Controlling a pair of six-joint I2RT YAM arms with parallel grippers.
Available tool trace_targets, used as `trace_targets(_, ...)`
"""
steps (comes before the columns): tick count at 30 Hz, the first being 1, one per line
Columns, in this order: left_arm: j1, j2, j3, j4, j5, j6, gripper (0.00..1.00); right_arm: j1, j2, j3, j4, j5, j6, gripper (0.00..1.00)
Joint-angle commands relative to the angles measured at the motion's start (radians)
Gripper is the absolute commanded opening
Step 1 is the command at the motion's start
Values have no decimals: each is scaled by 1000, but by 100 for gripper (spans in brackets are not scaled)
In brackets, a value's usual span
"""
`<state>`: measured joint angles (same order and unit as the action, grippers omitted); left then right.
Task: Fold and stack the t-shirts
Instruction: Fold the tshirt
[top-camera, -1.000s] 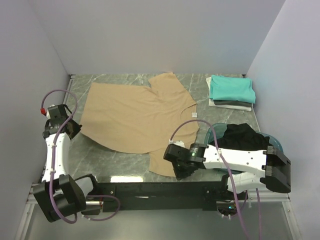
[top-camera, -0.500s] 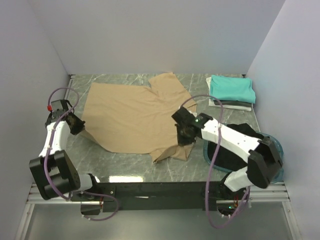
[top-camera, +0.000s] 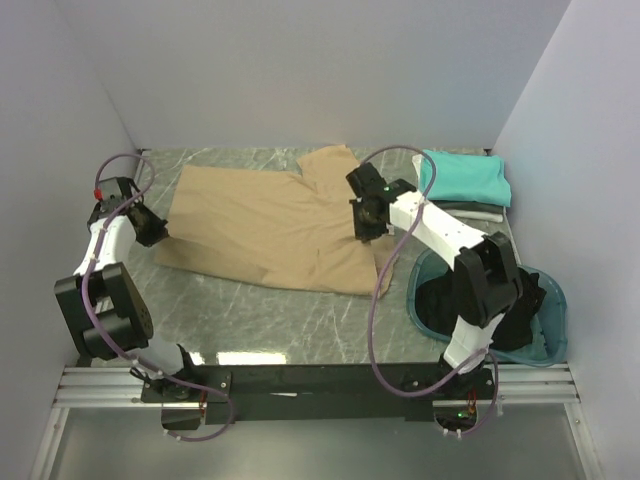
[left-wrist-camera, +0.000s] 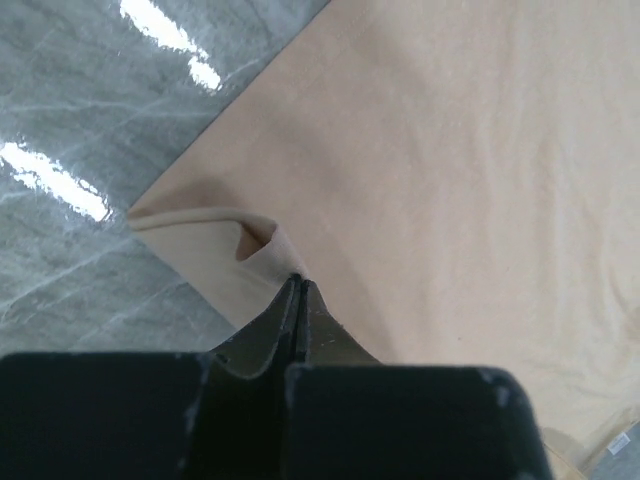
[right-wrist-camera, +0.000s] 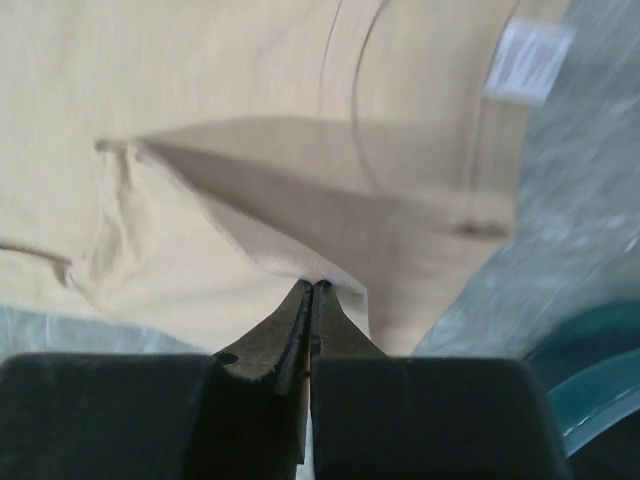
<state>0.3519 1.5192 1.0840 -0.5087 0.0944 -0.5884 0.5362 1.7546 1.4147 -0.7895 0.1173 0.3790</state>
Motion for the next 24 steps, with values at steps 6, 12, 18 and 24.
trace_targets(6, -2, 68, 116, 52, 21, -2, 1, -76, 126, 269, -43, 90, -92, 0)
trace_targets(12, -2, 73, 128, 75, 19, -2, 1, -104, 198, 409, -85, 133, -129, 0)
trace_targets(18, -1, 104, 140, 104, 33, -4, 1, -124, 259, 500, -106, 147, -160, 0)
trace_targets(24, -2, 174, 178, 121, 47, 4, 1, -125, 299, 532, -111, 150, -175, 0)
